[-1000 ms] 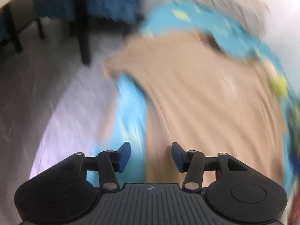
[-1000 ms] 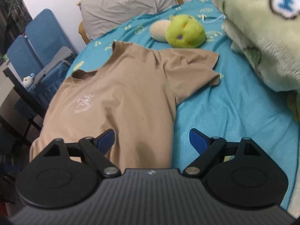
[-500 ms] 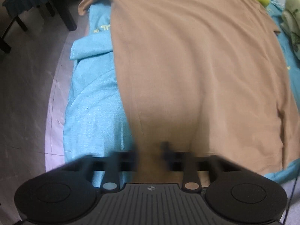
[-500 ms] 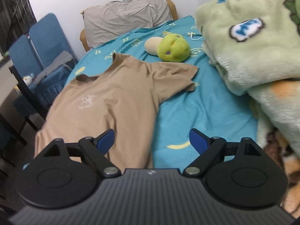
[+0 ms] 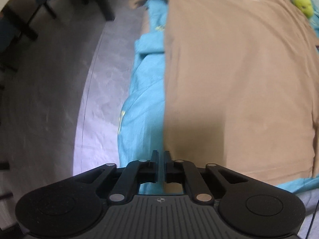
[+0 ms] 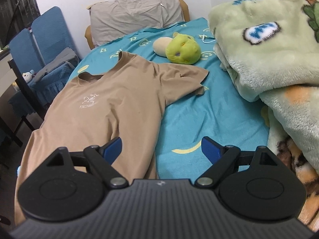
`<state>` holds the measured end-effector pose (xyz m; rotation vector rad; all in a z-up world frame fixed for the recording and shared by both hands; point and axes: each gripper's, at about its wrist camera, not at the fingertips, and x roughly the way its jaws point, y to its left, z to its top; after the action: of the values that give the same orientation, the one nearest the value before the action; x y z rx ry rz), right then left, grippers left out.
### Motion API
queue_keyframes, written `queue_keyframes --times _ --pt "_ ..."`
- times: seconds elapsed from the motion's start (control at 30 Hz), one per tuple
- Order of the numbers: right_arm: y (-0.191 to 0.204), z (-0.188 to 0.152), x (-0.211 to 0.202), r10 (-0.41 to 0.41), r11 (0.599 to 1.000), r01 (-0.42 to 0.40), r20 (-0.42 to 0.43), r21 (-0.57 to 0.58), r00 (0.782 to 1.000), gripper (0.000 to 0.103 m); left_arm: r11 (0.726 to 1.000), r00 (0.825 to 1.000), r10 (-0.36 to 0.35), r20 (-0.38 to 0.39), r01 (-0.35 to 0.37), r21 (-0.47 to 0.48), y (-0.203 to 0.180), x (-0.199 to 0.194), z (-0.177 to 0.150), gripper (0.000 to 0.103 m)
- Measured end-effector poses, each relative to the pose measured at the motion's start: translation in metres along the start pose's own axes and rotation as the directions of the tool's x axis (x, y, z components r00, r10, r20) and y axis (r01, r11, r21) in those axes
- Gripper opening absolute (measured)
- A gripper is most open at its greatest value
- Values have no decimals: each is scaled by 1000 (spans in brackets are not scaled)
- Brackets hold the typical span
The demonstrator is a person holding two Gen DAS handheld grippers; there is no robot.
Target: Fold clothes
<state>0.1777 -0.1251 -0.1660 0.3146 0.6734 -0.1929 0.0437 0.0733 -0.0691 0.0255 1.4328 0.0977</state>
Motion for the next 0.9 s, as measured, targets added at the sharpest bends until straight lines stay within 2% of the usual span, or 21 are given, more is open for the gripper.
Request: queue_keyframes --times 0.07,0.13,0.23,0.3,0.33,0.37,0.4,0.47,0.5,0.6,0.67,0.7,0.77,0.83,0.87,0.9 --pt "1 -1 -2 3 1000 -2 6 -9 1000 88 1000 997 -2 71 1 17 -7 -17 -1 24" --pt "3 0 -4 0 1000 0 15 -16 1000 88 999 987 1 158 -8 40 -12 -35 -1 38" --pt "5 1 -6 2 1000 -2 29 -14 1000 88 998 955 -30 296 12 64 -21 -65 1 57" --pt "8 1 -8 4 1000 -3 43 -30 999 88 998 918 -49 394 26 63 -27 -86 2 67" --pt "10 1 -10 3 999 -1 51 -41 999 88 998 895 -53 443 28 62 -31 -96 3 76" --pt "12 1 -11 1 999 1 59 -49 998 88 998 870 -56 490 30 60 -35 -106 4 84" --pt "13 1 -12 1 999 3 66 -53 998 88 998 842 -59 537 33 59 -39 -116 4 86" --pt "13 1 -15 2 999 2 80 -52 997 88 997 793 -71 605 42 61 -49 -129 6 99" --pt "14 2 -16 1 999 3 89 -51 996 88 997 767 -76 637 47 63 -54 -135 7 102" --pt "15 1 -20 -2 998 9 119 -60 993 88 995 710 -96 698 59 77 -68 -146 10 103" --pt "17 1 -23 2 997 8 140 -74 990 88 994 686 -107 719 62 88 -79 -142 9 103" --pt "19 1 -25 -1 997 14 152 -80 988 88 994 678 -107 727 64 87 -84 -135 11 103" --pt "21 1 -28 -3 996 19 176 -89 984 103 994 664 -111 739 68 88 -94 -129 11 103" --pt "21 1 -30 13 997 3 190 -83 982 103 994 665 -104 739 55 90 -94 -101 18 103" --pt "21 2 -30 20 997 -6 190 -78 982 103 995 663 -100 742 49 91 -98 -103 18 103" --pt "21 2 -30 27 997 -13 190 -73 982 103 995 657 -101 747 46 94 -97 -87 21 103"
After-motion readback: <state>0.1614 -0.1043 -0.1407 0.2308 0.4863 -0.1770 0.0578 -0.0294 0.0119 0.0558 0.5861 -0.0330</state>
